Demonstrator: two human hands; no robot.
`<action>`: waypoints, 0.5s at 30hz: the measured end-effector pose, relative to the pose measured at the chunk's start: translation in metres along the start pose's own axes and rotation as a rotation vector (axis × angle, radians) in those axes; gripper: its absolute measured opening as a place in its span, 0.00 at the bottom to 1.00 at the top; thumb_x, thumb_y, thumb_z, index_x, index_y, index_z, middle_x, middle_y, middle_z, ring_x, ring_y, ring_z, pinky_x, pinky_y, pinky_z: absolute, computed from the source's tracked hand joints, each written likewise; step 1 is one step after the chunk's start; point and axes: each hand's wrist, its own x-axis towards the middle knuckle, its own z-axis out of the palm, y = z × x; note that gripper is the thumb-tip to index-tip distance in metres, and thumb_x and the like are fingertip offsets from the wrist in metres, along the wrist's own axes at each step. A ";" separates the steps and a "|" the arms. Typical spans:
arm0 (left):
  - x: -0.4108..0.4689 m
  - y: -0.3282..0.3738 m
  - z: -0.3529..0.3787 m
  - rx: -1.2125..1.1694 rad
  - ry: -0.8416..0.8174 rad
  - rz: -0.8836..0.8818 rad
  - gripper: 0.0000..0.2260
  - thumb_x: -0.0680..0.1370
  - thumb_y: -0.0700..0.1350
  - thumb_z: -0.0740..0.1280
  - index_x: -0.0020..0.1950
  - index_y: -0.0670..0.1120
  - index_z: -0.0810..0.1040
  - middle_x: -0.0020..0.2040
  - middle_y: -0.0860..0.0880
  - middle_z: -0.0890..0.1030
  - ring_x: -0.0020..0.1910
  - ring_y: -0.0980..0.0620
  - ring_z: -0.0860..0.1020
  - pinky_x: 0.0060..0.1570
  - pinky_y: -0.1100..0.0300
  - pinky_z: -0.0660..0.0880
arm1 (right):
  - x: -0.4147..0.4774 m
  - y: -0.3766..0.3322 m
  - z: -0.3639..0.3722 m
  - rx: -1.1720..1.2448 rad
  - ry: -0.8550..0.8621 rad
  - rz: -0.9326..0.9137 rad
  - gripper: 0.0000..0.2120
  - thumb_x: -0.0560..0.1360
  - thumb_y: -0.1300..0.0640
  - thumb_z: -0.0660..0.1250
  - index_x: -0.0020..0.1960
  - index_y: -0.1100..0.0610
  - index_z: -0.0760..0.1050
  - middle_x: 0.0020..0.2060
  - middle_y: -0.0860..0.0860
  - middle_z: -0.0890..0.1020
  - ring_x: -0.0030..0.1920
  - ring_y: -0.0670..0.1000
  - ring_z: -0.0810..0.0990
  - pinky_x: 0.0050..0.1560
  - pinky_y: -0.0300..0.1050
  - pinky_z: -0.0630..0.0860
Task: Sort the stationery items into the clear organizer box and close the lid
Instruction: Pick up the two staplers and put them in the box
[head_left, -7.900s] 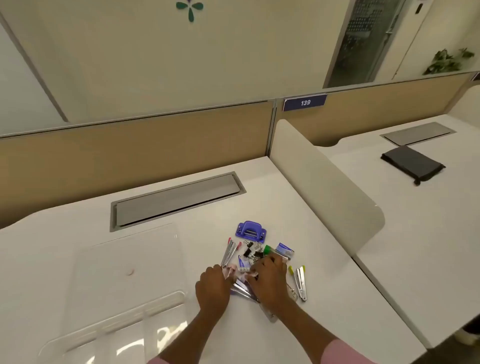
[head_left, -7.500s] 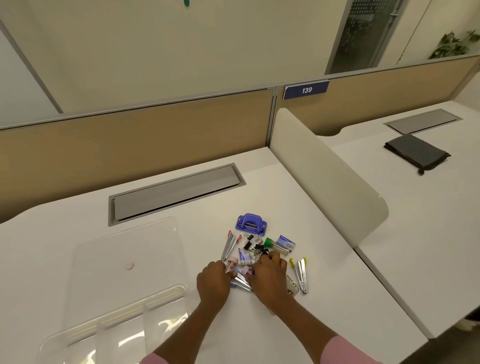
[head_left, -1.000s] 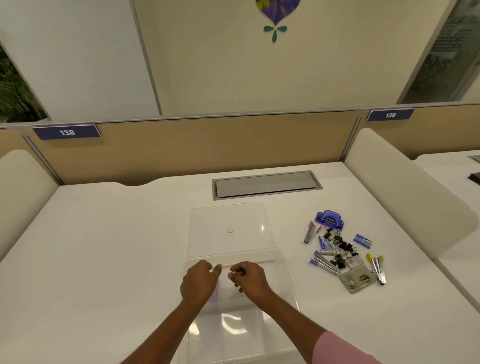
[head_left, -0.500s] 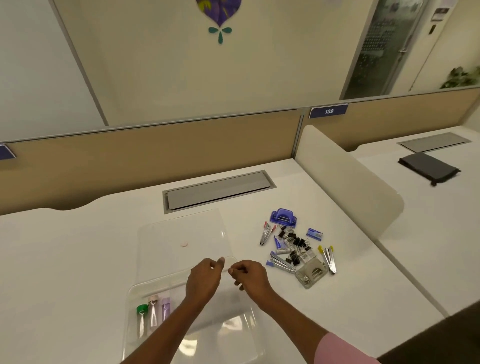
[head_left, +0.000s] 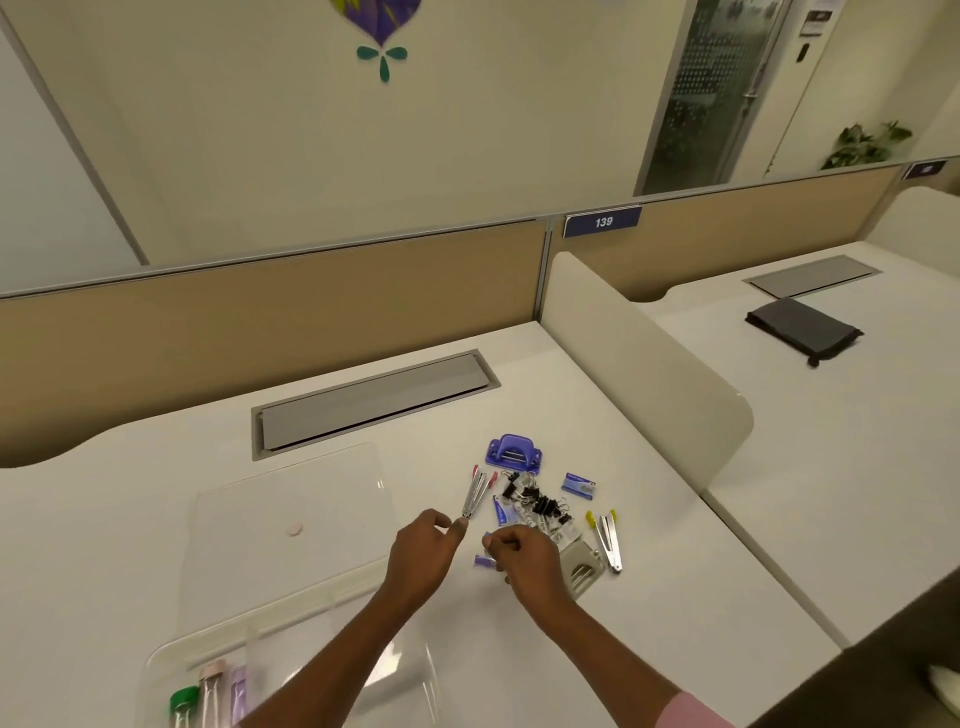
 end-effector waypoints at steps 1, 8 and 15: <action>0.006 0.003 0.004 0.003 -0.003 -0.002 0.18 0.76 0.60 0.62 0.53 0.46 0.77 0.48 0.47 0.84 0.44 0.50 0.82 0.50 0.53 0.79 | 0.005 0.001 -0.004 -0.015 0.016 0.003 0.08 0.73 0.54 0.72 0.42 0.59 0.83 0.34 0.49 0.83 0.35 0.45 0.80 0.37 0.36 0.75; 0.048 0.018 0.026 0.032 -0.004 -0.039 0.19 0.76 0.58 0.64 0.57 0.44 0.76 0.52 0.45 0.82 0.46 0.50 0.79 0.48 0.57 0.75 | 0.033 0.005 -0.025 -0.051 0.042 -0.008 0.04 0.72 0.57 0.72 0.39 0.55 0.82 0.35 0.50 0.85 0.36 0.48 0.82 0.40 0.40 0.78; 0.075 0.023 0.038 0.133 -0.008 -0.044 0.22 0.75 0.57 0.67 0.62 0.43 0.73 0.53 0.45 0.82 0.45 0.50 0.78 0.45 0.60 0.73 | 0.053 0.005 -0.037 -0.094 0.018 0.000 0.06 0.70 0.56 0.75 0.44 0.56 0.81 0.37 0.53 0.84 0.36 0.46 0.79 0.41 0.41 0.79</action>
